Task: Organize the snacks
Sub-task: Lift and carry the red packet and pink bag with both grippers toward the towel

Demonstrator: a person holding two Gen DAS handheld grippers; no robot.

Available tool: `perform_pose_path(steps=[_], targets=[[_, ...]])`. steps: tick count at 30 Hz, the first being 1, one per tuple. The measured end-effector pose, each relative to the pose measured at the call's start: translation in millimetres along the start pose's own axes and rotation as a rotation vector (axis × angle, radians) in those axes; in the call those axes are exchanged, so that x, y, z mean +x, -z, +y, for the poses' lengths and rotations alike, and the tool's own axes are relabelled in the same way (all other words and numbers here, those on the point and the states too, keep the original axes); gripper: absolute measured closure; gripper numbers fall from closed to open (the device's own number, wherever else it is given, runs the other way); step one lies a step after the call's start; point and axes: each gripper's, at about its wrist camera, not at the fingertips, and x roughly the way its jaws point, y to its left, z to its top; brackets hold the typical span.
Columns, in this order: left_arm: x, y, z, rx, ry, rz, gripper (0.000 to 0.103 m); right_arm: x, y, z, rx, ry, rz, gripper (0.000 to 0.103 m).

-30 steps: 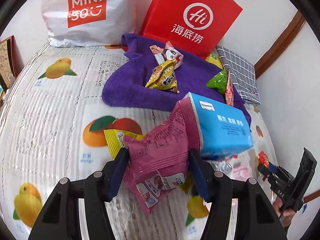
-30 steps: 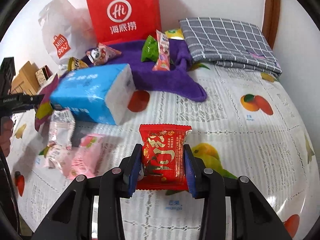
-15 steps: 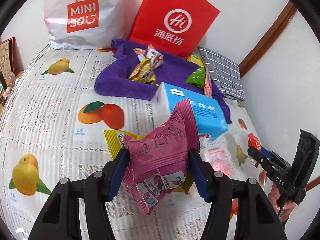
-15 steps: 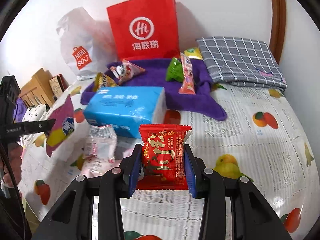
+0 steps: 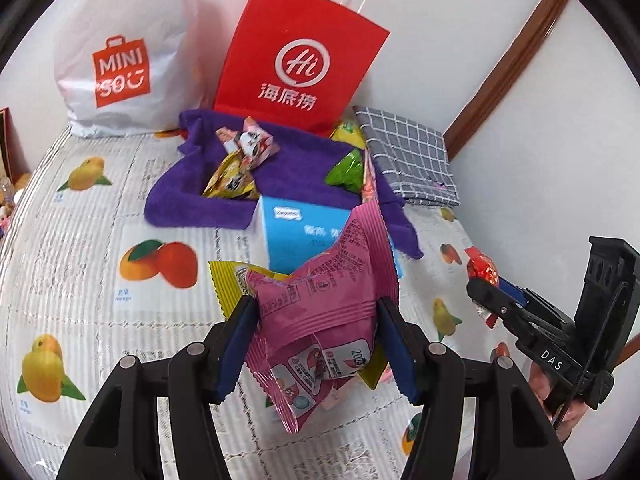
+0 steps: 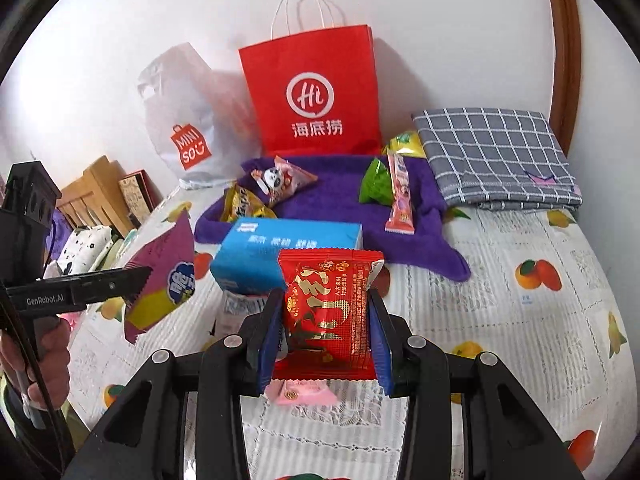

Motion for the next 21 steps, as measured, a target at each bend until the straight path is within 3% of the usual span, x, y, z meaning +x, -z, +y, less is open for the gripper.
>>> perform_pose_path(steps=[21], targets=[[15, -49, -20, 0.034, 0.027, -0.023, 0.044, 16, -54, -14, 0.017, 0.001, -0.037, 0.063]])
